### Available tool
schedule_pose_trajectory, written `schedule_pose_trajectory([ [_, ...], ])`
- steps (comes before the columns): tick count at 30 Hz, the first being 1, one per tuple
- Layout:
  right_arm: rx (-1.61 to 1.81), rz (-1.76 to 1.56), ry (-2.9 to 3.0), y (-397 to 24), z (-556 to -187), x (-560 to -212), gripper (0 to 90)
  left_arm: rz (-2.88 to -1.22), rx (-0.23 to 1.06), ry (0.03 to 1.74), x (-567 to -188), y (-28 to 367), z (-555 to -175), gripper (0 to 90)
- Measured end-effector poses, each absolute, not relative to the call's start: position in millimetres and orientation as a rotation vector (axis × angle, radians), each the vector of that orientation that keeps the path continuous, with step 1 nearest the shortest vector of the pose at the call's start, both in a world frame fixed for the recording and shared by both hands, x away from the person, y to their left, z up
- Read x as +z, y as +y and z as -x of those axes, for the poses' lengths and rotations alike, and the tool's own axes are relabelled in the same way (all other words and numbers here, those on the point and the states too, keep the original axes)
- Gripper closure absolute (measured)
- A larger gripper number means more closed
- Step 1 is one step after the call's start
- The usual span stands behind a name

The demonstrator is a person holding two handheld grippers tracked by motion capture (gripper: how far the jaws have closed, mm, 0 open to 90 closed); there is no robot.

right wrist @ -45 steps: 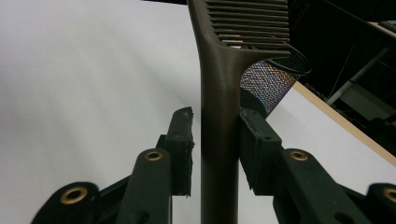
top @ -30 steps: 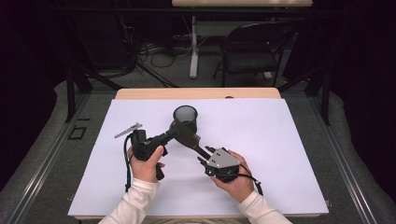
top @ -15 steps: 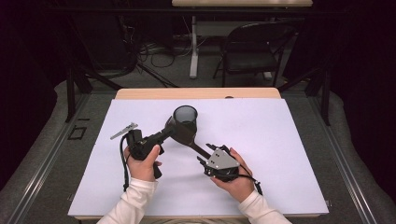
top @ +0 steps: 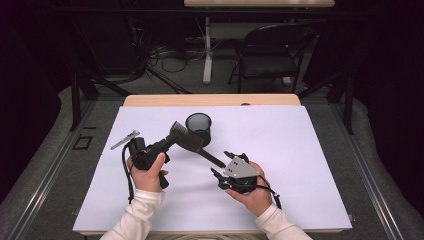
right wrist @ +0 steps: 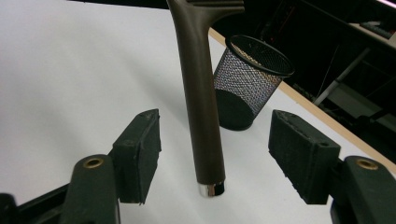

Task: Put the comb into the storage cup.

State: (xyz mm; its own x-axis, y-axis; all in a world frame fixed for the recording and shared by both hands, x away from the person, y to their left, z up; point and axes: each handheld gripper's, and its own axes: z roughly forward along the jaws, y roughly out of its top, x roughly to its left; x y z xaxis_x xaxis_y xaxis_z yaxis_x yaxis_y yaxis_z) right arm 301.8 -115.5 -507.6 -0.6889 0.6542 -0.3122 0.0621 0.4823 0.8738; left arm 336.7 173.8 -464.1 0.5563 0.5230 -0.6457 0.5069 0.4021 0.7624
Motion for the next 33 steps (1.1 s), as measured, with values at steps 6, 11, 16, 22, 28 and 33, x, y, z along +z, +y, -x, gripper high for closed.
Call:
schedule_pose_trajectory([
  [6,1.202,-0.607,2.112,-116.9,-301.8,-506.8,30.5,-1.196,0.022,1.058,-463.2,179.2,-337.6,84.6],
  [11,1.218,-0.635,2.125,-119.2,-303.2,-506.4,26.2,-1.179,0.030,1.065,-462.7,184.9,-339.2,84.6],
  [16,1.241,-0.673,2.165,-122.1,-306.5,-507.2,19.1,-1.170,0.035,1.069,-462.2,191.1,-340.5,84.6],
  [22,1.296,-0.722,2.175,-126.0,-309.4,-507.0,17.7,-1.139,0.041,1.078,-460.9,198.3,-342.0,84.6],
  [28,1.284,-0.728,2.184,-129.2,-310.0,-508.5,14.5,-1.121,0.050,1.079,-459.3,205.5,-343.0,84.6],
  [33,1.271,-0.742,2.174,-129.8,-310.5,-509.5,14.0,-1.099,0.059,1.084,-457.6,211.6,-343.0,84.6],
])
